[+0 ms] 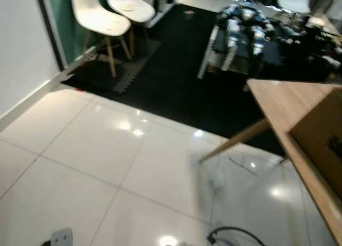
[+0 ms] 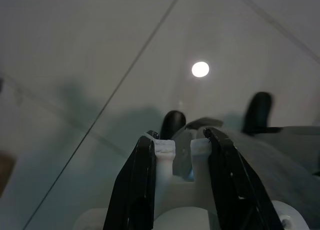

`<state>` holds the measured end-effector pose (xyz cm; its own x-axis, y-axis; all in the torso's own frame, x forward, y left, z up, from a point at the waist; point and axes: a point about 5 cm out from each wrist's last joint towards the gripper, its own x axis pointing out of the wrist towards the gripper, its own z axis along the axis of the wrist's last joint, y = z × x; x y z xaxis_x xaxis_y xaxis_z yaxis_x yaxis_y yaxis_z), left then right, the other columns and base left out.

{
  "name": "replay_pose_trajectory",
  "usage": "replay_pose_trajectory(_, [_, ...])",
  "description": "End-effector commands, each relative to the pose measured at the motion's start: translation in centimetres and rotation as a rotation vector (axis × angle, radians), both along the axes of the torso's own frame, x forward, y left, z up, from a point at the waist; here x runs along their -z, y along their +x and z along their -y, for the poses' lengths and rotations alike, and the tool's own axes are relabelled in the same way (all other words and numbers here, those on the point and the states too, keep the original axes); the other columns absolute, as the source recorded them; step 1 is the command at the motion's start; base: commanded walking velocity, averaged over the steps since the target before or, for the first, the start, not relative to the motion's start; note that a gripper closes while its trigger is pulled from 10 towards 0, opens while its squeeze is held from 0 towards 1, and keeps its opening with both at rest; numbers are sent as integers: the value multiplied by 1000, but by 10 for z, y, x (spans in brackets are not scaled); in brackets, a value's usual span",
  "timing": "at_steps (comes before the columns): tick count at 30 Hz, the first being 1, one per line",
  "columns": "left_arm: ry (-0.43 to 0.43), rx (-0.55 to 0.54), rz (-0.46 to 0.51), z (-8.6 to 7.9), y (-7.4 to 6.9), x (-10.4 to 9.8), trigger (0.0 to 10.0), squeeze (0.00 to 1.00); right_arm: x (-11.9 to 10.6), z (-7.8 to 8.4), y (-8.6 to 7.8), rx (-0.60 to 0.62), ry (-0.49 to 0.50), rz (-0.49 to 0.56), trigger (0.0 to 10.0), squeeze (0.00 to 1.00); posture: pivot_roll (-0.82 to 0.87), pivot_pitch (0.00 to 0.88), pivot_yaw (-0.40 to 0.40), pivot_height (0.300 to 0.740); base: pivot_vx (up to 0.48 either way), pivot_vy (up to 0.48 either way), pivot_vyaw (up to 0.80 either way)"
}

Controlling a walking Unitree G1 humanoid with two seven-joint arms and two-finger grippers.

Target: Picking trash to rubbish bin

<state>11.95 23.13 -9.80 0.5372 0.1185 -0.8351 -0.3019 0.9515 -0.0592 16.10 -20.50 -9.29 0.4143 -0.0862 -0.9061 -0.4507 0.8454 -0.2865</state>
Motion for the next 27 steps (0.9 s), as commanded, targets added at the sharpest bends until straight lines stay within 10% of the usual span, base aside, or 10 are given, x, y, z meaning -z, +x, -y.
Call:
replay_pose_trajectory(1, [-4,23,-42,5,-10,4,10000,0,1,1,-2,-1,-1,-12,10000,0,171,103,-77,740,0,0,-800])
replay_pose_trajectory(27, [11,37,-52,4,-11,5,10000,0,0,-1,0,-26,-16,-24,10000,0,179,98,-75,740,0,0,-800])
